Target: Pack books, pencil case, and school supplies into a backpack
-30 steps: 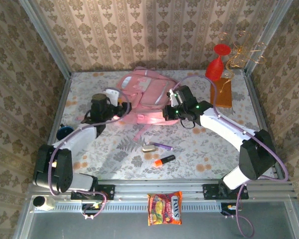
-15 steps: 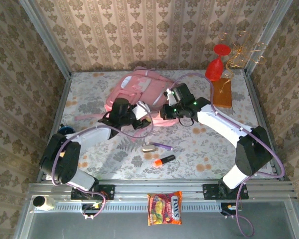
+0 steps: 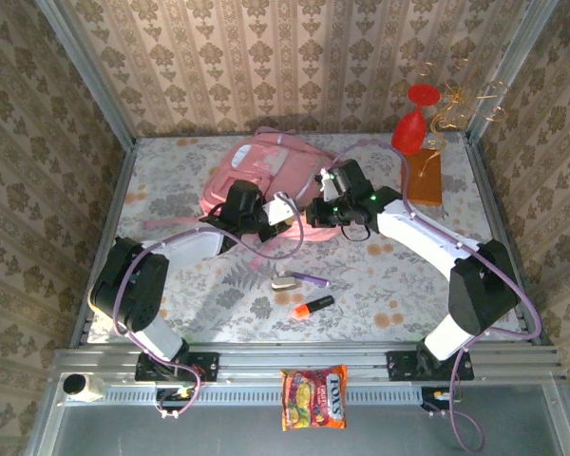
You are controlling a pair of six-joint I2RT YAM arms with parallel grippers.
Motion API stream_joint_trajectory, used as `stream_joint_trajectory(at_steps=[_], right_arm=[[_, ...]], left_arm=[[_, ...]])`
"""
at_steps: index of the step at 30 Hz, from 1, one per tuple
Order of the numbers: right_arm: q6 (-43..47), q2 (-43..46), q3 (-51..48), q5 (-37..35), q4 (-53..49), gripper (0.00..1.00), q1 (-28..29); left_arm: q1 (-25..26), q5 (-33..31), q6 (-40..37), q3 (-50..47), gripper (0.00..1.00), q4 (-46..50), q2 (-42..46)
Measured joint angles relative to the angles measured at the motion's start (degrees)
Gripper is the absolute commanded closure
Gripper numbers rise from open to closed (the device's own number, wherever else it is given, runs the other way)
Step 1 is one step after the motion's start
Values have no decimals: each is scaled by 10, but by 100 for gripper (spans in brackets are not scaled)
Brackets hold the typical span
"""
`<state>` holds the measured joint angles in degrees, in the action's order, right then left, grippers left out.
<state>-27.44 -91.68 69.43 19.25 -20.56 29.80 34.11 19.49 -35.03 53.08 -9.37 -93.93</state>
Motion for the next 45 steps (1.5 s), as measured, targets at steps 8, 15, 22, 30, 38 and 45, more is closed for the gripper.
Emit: stream_joint_trajectory(at_steps=[8, 15, 22, 30, 38, 45], right_arm=[[-14, 0, -10, 12, 21, 100, -3], [19, 1, 25, -86, -59, 100, 7], [38, 8, 43, -144, -99, 100, 17], [48, 8, 43, -114, -88, 100, 16], [16, -3, 36, -31, -28, 100, 17], [-12, -51, 47, 0, 11, 100, 30]], left_arm=[[0, 0, -6, 0, 100, 0, -1], [0, 12, -9, -8, 100, -17, 4], [-5, 36, -10, -28, 100, -50, 20], [-13, 51, -5, -33, 100, -61, 20], [-24, 50, 18, -33, 100, -51, 20], [-37, 57, 42, -35, 100, -49, 19]])
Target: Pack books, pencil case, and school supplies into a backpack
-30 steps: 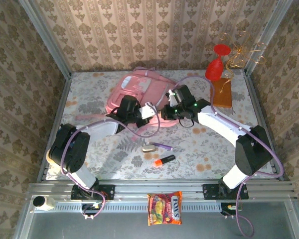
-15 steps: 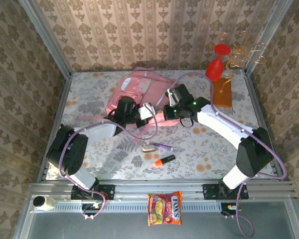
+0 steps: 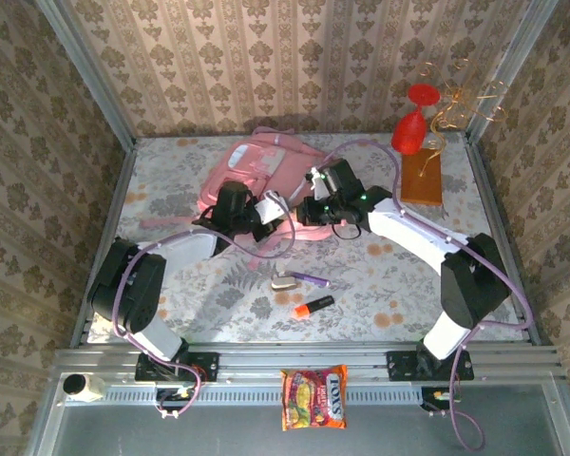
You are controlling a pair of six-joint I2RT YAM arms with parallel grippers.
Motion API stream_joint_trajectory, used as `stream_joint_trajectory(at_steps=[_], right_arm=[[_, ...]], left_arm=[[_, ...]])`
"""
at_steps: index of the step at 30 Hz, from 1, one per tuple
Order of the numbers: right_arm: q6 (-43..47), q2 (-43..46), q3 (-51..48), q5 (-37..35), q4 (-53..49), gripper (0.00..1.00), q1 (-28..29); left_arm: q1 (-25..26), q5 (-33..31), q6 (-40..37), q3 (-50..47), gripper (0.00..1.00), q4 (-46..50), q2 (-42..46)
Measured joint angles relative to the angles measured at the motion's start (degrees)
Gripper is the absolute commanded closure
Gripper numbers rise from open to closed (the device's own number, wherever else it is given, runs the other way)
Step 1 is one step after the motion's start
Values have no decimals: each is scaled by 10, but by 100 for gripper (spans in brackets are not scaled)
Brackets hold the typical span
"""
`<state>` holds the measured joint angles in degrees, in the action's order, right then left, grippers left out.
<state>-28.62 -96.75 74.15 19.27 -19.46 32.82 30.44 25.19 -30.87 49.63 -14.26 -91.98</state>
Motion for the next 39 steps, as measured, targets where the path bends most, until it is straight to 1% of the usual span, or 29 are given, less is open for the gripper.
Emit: stream_joint_trajectory(at_steps=[5, 9, 12, 14, 20, 21, 24, 26, 28, 29, 31, 33, 35, 36, 39], right_arm=[[-3, -24, 21, 0, 0, 100, 11], [-8, -24, 21, -4, 0, 100, 7], [-2, -12, 19, -26, -13, 100, 2], [8, 8, 15, -58, -32, 100, 1], [37, 63, 8, -196, -97, 100, 7], [39, 70, 4, -231, -112, 100, 4], [43, 86, -5, -304, -147, 100, -16], [46, 87, -5, -339, -160, 100, -27], [52, 87, -6, -351, -165, 100, -29], [59, 88, -9, -346, -162, 100, -29], [72, 93, -23, -299, -137, 99, -29], [82, 95, -43, -218, -95, 87, -28], [83, 95, -64, -148, -51, 77, -21], [81, 94, -72, -116, -30, 74, -16], [74, 79, -77, -64, 21, 67, 6]], left_arm=[[-6, 23, 22, -5, 100, -10, 0], [-9, 27, 27, -5, 100, -12, 0], [-9, 27, 26, -5, 100, -13, 0], [-8, 30, 26, -5, 100, -16, 0], [1, 50, 26, -5, 100, -29, 0], [-2, 50, 26, -5, 100, -21, 0], [-13, 44, 24, -5, 100, -4, 0], [-17, 40, 22, -5, 100, -3, 0], [-19, 37, 22, -5, 100, -3, 0], [-20, 36, 22, -5, 100, -3, 0], [-20, 36, 22, -5, 100, -3, 0], [-20, 39, 24, -5, 100, -3, 0], [-20, 42, 29, -5, 100, -3, 0], [-20, 42, 30, -5, 100, -3, 0], [-20, 43, 34, -5, 100, -3, 0]])
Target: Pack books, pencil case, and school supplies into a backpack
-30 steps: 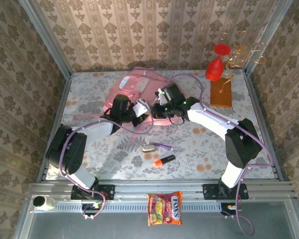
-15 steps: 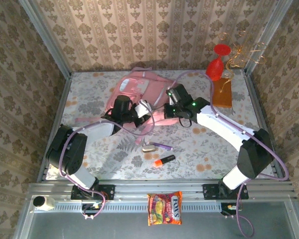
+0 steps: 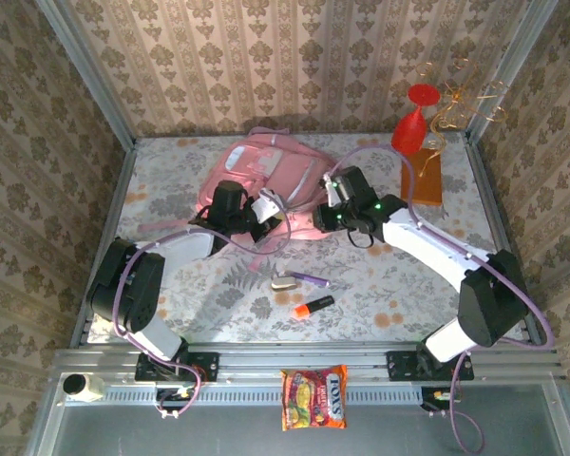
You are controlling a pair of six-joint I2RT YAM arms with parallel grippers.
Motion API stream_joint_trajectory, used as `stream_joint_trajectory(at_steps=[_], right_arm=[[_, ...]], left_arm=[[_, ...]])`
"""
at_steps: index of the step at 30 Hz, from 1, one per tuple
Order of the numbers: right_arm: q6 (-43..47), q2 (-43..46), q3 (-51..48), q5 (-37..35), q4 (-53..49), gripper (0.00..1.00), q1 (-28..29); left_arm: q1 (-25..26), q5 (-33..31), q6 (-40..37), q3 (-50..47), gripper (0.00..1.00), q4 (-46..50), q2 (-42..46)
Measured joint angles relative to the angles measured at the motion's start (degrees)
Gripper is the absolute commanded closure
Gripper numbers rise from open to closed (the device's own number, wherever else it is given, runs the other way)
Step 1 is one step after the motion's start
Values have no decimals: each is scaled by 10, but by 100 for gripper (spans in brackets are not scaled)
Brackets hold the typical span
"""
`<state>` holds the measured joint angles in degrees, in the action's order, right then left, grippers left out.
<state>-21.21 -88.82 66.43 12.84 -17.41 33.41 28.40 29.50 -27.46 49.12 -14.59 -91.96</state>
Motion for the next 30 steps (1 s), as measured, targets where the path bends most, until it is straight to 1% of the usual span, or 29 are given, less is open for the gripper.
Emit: stream_joint_trajectory(at_steps=[2, 5, 7, 9, 12, 16, 26, 30], right_arm=[[-2, -14, 0, 12, 26, 67, 12], [-7, -27, -3, 9, 51, 66, 22], [-20, -25, -17, 3, 75, 62, 13], [-43, -23, -36, 4, 107, 59, -8], [-88, -23, -56, 10, 142, 57, -39], [-142, -24, -53, 10, 162, 56, -49], [-243, -58, -19, -3, 158, 69, -49], [-278, -67, -19, -6, 188, 87, -51]], left_arm=[[0, 1, 2, 0, 100, 0, 0], [1, 1, 5, 0, 100, 0, 0], [2, 1, 5, 0, 100, 0, 0], [4, 1, 5, 0, 100, 0, 0], [7, 1, 5, 0, 100, 0, 0], [8, 0, 5, 0, 100, 0, 0], [13, -15, 0, 0, 100, 6, 0], [15, -18, -12, 0, 100, 7, 0]])
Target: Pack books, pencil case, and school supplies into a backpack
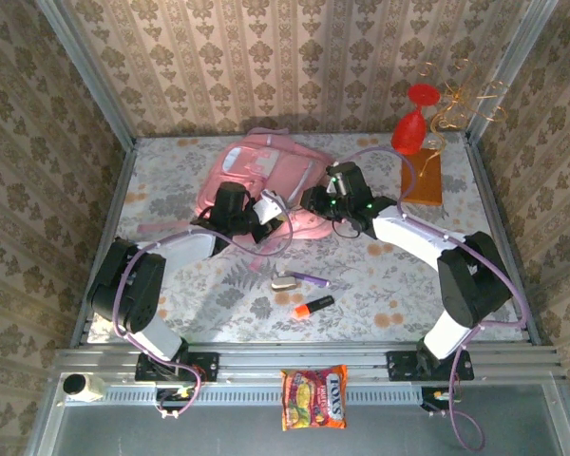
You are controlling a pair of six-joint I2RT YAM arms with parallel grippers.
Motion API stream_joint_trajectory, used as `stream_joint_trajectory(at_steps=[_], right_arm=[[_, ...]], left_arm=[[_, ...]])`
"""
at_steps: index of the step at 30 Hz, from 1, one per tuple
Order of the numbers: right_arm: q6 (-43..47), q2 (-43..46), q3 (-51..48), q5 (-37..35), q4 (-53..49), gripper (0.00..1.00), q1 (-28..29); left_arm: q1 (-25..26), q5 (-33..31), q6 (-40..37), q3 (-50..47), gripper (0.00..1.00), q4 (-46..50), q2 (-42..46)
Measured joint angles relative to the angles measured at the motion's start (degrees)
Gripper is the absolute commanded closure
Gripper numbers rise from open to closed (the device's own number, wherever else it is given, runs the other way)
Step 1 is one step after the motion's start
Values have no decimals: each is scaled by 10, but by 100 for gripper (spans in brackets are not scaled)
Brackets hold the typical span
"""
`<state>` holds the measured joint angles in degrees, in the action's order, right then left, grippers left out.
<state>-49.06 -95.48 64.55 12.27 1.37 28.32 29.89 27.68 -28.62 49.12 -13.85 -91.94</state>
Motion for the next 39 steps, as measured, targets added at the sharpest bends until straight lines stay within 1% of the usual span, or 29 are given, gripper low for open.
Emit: stream_joint_trajectory(at_steps=[2, 4, 9, 14, 15, 17, 19, 21, 25, 30, 33, 36, 39], right_arm=[[-16, -5, 0, 0, 23, 95, 0], [-31, -10, 0, 1, 49, 100, 0], [-49, -16, -28, 11, 150, 100, 0], [-49, -21, -76, 53, 264, 100, -9], [-48, -23, -82, 66, 280, 98, -13], [-41, -25, -89, 84, 293, 87, -19], [-22, -25, -90, 95, 281, 76, -23], [8, -21, -85, 95, 244, 70, -25], [71, 12, -80, 73, 133, 63, -26], [149, 88, -83, -19, 0, 60, -6], [180, 114, -83, -61, -40, 60, 36], [188, 112, -86, -64, -44, 61, 74], [186, 93, -91, -56, -33, 61, 92]], left_arm=[[0, -1, -5, 0, 100, 0, 2], [0, -5, -11, 0, 100, 1, 7], [-11, 7, -13, -6, 100, -6, 24], [-26, 37, -9, -13, 100, -12, 28], [-27, 41, -8, -13, 100, -12, 28], [-29, 48, -4, -13, 100, -12, 28], [-30, 54, 3, -15, 100, -13, 28], [-30, 57, 9, -18, 100, -13, 28], [-29, 60, 21, -19, 100, -5, 28], [-25, 73, 34, -19, 100, -2, 28], [-25, 74, 37, -19, 100, -2, 28], [-25, 74, 40, -19, 100, -2, 28], [-25, 73, 41, -19, 100, -2, 28]])
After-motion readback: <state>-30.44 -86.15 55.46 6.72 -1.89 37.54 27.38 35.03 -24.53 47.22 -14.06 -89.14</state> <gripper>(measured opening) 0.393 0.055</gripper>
